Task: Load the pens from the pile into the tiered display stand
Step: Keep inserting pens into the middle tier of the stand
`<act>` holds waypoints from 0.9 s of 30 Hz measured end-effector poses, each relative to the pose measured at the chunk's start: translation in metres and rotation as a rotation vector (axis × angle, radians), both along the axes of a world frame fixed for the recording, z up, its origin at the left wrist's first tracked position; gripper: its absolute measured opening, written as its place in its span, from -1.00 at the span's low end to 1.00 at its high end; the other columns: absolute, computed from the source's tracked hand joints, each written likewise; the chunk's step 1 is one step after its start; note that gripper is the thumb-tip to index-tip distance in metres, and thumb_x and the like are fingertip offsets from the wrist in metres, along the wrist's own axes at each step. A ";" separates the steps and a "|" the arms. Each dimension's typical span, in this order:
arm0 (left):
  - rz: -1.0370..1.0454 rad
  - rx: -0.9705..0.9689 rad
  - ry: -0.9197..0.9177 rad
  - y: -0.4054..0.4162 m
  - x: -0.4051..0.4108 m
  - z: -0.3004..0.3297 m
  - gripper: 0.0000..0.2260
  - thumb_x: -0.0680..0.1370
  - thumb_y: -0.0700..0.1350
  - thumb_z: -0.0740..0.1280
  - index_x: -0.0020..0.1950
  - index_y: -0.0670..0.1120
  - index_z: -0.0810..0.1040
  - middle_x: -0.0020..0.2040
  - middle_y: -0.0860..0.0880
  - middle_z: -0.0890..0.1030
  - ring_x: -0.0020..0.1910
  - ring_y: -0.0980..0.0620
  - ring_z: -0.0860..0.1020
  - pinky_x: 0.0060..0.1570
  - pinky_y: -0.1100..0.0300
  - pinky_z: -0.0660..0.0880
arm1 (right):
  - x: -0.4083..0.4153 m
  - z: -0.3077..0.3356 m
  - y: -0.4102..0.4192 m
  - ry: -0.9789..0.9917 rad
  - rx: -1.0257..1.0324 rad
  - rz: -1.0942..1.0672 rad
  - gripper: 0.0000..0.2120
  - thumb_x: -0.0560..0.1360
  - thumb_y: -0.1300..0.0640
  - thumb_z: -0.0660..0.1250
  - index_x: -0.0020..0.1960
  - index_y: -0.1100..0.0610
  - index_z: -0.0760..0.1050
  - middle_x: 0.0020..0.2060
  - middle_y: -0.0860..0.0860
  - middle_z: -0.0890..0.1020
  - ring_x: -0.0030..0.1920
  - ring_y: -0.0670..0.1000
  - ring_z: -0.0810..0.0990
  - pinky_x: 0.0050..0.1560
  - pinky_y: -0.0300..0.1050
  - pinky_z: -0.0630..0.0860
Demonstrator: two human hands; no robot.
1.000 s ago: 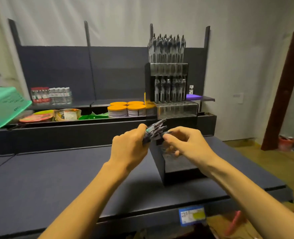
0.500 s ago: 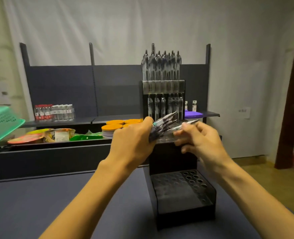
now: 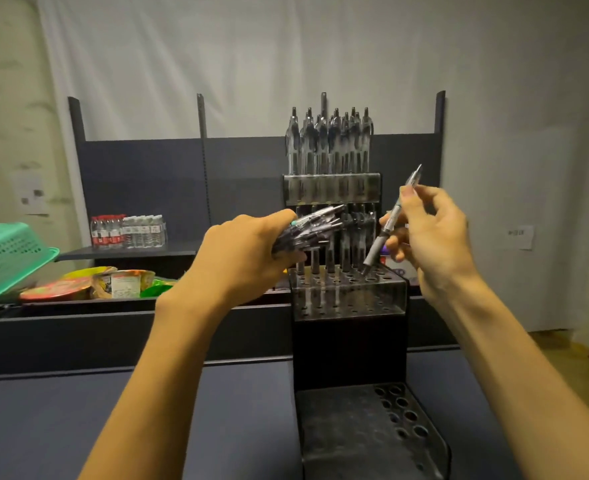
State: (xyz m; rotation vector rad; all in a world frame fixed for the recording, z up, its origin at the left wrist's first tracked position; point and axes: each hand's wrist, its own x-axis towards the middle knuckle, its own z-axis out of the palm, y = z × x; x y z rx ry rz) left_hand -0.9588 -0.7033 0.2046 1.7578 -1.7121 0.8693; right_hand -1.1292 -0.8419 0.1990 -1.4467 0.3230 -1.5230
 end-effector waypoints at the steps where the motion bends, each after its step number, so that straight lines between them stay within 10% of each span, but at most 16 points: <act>1: 0.006 0.019 0.006 -0.005 -0.002 0.001 -0.76 0.51 0.09 0.36 0.08 0.00 0.46 -0.13 0.00 0.63 -0.19 -0.12 0.55 -0.23 -0.02 0.53 | 0.001 0.001 -0.005 -0.007 -0.018 -0.024 -0.82 0.62 0.03 0.21 0.12 0.13 0.41 -0.35 0.02 0.59 -0.52 -0.08 0.47 -0.53 -0.24 0.42; 14: 0.006 0.053 -0.007 -0.029 -0.001 -0.011 -0.73 0.53 0.09 0.32 0.17 0.02 0.44 -0.01 0.06 0.63 -0.14 0.01 0.55 -0.24 0.10 0.49 | 0.010 0.000 -0.049 0.081 -0.258 -0.247 -0.83 0.58 0.02 0.28 0.12 0.02 0.36 -0.25 0.18 0.59 -0.47 -0.10 0.54 -0.42 -0.26 0.53; 27: -0.070 0.089 0.081 -0.030 0.000 -0.011 -0.74 0.47 0.13 0.36 0.03 0.00 0.49 -0.21 0.15 0.52 -0.28 0.06 0.49 -0.27 0.06 0.50 | -0.003 0.004 -0.055 0.610 -0.252 -0.138 -0.78 0.45 -0.01 0.45 -0.11 0.16 0.58 -0.27 0.06 0.66 -0.36 -0.10 0.63 -0.37 -0.26 0.53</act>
